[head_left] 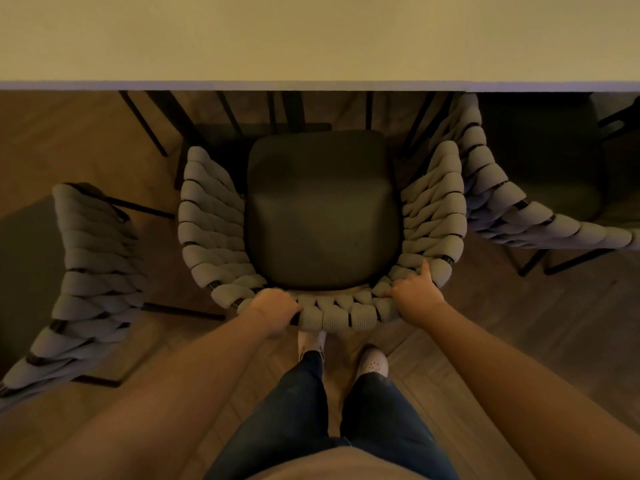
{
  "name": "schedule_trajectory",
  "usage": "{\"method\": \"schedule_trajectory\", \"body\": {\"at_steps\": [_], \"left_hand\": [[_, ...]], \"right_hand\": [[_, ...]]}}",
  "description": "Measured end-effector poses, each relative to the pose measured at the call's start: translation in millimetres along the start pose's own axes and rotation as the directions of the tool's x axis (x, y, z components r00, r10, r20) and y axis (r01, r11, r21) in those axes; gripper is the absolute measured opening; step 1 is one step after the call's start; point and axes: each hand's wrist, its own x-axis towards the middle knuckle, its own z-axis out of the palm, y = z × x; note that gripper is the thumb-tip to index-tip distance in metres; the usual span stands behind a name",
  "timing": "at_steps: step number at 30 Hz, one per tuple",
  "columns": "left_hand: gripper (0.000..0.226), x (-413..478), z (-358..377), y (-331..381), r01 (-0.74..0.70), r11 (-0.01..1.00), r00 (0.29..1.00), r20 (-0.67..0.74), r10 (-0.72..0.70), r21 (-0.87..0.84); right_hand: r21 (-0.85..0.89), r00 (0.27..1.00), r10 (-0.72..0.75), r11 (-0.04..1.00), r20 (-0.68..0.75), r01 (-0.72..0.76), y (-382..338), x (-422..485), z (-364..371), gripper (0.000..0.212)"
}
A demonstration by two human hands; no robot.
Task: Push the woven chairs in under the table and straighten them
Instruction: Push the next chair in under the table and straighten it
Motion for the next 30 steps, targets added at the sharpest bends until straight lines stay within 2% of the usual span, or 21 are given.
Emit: {"method": "schedule_trajectory", "body": {"at_steps": [12, 15, 30], "left_hand": [[0.032, 8.2, -8.4, 12.1, -0.033, 0.998, 0.999, 0.002, 0.032, 0.060], [0.033, 8.0, -8.9, 9.4, -0.031, 0.995, 0.999, 0.007, 0.031, 0.095], [0.037, 27.5, 15.6, -50.0, 0.007, 0.987, 1.000, 0.007, -0.008, 0.161]], "right_hand": [[0.059, 0.998, -0.015, 0.998, -0.068, 0.019, 16.3, -0.7, 27.3, 0.048], [0.084, 0.998, -0.005, 0.996, -0.060, 0.010, 13.1, 1.9, 33.5, 0.042], [0.096, 0.997, 0.020, 0.995, -0.070, -0.013, -21.0, 28.0, -3.6, 0.043]]}}
